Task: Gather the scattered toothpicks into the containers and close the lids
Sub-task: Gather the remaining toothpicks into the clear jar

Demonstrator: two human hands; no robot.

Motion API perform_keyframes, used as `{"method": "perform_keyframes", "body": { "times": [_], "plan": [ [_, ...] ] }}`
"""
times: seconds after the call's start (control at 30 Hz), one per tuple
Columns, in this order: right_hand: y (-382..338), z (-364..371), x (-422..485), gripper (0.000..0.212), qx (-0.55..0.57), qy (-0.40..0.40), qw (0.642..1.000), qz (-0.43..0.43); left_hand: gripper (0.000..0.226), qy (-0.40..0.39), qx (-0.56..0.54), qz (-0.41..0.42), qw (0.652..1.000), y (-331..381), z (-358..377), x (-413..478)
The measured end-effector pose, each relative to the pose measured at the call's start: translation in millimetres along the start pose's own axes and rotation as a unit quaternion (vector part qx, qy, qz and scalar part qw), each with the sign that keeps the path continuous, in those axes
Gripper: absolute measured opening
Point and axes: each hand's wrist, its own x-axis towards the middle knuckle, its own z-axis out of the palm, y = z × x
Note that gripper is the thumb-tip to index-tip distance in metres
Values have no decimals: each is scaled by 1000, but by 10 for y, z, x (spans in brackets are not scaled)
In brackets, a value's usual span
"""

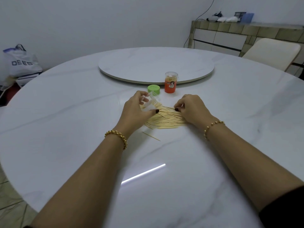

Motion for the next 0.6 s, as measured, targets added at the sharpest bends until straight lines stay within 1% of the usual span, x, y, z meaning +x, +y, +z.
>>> {"method": "perform_keyframes", "body": {
  "times": [0.13, 0.3, 0.47, 0.53, 0.6],
  "plan": [
    [3, 34, -47, 23, 16, 39, 999, -8, 56, -4, 7, 4, 1000, 25, 14, -13],
    [-8, 101, -28, 22, 4, 48, 999, -4, 56, 0, 14, 11, 1000, 45, 16, -19],
    [12, 122, -5, 20, 23, 58, 998, -5, 55, 6, 8, 14, 1000, 35, 15, -21],
    [21, 121, 8, 19, 51, 72, 996, 1, 54, 6, 8, 17, 1000, 32, 16, -19],
    [11, 92, 10, 18, 102, 97, 990, 9, 55, 7, 10, 19, 1000, 33, 14, -17]
  ]
}}
